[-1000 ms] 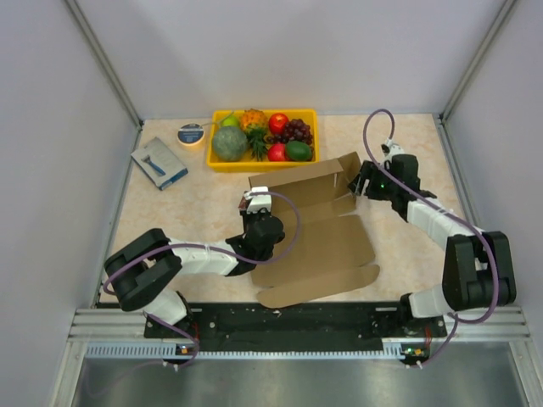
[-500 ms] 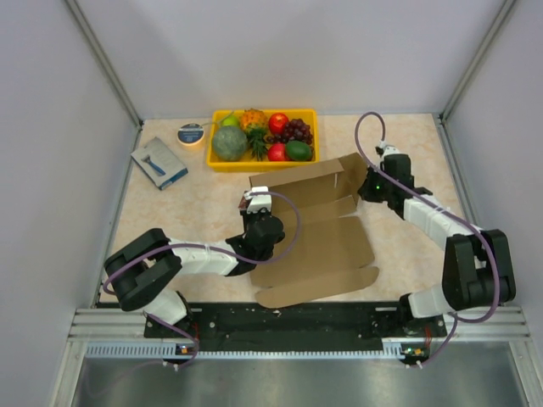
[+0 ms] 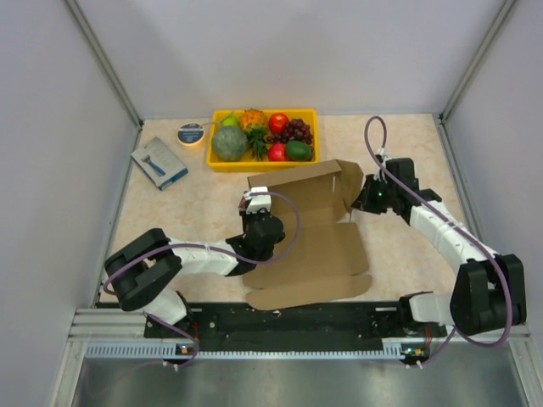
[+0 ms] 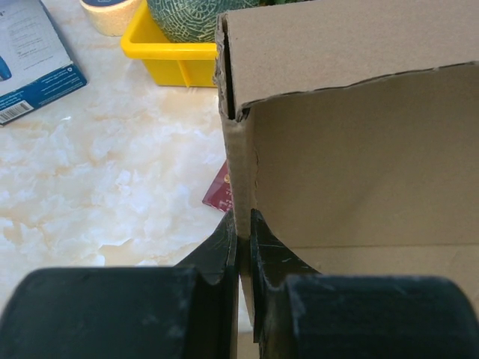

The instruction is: Fold the paper box

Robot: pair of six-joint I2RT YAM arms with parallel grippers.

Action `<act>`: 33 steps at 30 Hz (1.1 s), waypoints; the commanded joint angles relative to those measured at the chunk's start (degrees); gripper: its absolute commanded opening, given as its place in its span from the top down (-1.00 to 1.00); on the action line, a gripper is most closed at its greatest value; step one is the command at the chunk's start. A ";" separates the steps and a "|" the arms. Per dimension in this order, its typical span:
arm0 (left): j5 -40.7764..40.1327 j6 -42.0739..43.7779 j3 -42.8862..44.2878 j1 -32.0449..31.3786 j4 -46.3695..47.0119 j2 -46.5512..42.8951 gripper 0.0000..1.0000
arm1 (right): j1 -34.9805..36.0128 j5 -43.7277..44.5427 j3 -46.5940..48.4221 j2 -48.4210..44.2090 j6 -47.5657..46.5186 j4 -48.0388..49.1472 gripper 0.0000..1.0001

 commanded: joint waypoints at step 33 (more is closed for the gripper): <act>37.22 -9.88 -6.46 -1.06 -32.87 -52.17 -0.52 | 18.77 14.52 -20.23 -4.65 -4.64 39.64 1.00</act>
